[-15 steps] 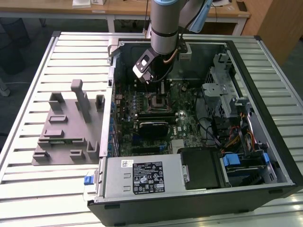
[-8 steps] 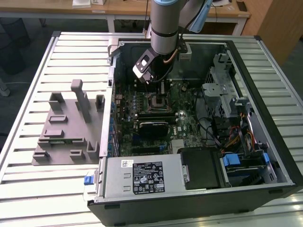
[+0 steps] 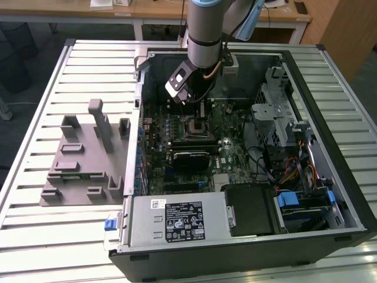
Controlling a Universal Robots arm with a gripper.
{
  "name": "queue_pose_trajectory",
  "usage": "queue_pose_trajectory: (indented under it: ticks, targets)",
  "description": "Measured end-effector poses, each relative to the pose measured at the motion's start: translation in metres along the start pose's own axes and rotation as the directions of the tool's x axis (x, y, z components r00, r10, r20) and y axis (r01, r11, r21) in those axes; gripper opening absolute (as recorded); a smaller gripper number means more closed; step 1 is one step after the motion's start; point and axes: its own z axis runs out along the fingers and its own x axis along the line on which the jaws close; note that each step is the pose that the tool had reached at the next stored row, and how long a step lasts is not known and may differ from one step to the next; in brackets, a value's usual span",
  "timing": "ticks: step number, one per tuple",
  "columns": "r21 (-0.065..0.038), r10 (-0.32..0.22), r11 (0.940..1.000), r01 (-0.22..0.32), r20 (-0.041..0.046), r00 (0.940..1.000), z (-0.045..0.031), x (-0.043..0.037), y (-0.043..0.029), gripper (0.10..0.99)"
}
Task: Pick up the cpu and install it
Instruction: 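Place the cpu into insertion slot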
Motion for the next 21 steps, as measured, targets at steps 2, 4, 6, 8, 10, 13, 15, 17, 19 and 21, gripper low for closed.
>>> queue_pose_trajectory:
  ticks: [2, 4, 6, 8, 10, 13, 15, 17, 19, 21]
  targets:
    - [0.0, 0.0, 1.0, 0.0, 0.0006, 1.0, -0.0014, -0.0002, -0.0001, 0.106]
    - [0.0, 0.0, 1.0, 0.0, 0.0005, 1.0, -0.0029, -0.0002, 0.0, 0.106]
    - [0.0, 0.0, 1.0, 0.0, 0.0004, 1.0, -0.005, -0.0003, 0.0, 0.106]
    - [0.0, 0.0, 1.0, 0.0, 0.0006, 1.0, -0.0084, -0.0005, 0.0, 0.106]
    - [0.0, 0.0, 1.0, 0.0, 0.0006, 1.0, -0.0128, -0.0007, 0.0, 0.106]
    - [0.0, 0.0, 1.0, 0.0, 0.0005, 1.0, -0.0208, -0.0011, 0.0001, 0.106]
    - [0.0, 0.0, 1.0, 0.0, 0.0005, 1.0, -0.0267, -0.0013, 0.0002, 0.106]
    - [0.0, 0.0, 1.0, 0.0, 0.0006, 1.0, -0.0325, -0.0016, 0.0003, 0.106]
    - [-0.002, 0.0, 1.0, 0.0, 0.0005, 1.0, -0.0379, -0.0019, 0.0003, 0.106]
    - [-0.002, 0.0, 1.0, 0.0, 0.0005, 1.0, -0.0418, -0.002, 0.0003, 0.106]
